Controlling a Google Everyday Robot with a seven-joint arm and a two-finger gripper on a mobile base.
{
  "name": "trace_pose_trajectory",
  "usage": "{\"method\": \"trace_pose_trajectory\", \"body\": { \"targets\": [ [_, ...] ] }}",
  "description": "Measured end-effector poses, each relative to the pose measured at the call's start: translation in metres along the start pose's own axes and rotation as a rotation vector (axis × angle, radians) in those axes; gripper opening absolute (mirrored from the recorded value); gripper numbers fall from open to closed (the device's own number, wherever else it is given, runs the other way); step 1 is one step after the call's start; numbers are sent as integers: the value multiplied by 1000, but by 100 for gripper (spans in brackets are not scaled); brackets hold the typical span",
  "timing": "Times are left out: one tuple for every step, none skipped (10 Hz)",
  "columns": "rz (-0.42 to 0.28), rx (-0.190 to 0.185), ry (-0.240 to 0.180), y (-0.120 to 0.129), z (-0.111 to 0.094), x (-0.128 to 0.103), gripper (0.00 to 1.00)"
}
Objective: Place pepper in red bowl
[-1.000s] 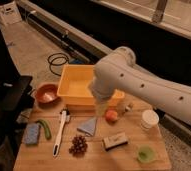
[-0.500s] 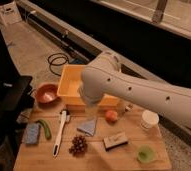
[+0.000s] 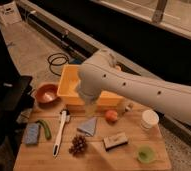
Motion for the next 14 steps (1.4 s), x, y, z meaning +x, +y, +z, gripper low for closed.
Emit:
{"method": "trace_pose_trajectory", "body": {
  "targets": [
    [-65, -2, -5, -7, 9, -13, 80],
    [-135, 8, -7, -15, 17, -25, 80],
    [-225, 26, -8, -24, 27, -42, 80],
    [-313, 51, -2, -35, 38, -59, 80],
    [-364, 66, 1, -41, 46, -70, 80],
    [-421, 85, 9, -50, 59, -84, 80],
    [-450, 89, 14, -55, 67, -94, 80],
    [-469, 94, 20, -59, 72, -101, 80],
    [-465, 93, 22, -58, 72, -98, 80],
    [-465, 93, 21, -58, 72, -99, 80],
    [-468, 92, 21, -58, 72, -100, 80],
    [-469, 90, 22, -58, 72, -99, 80],
    [-503, 71, 8, -59, 76, -100, 80],
    [-560, 57, -21, -63, 89, -106, 80]
  ]
}}
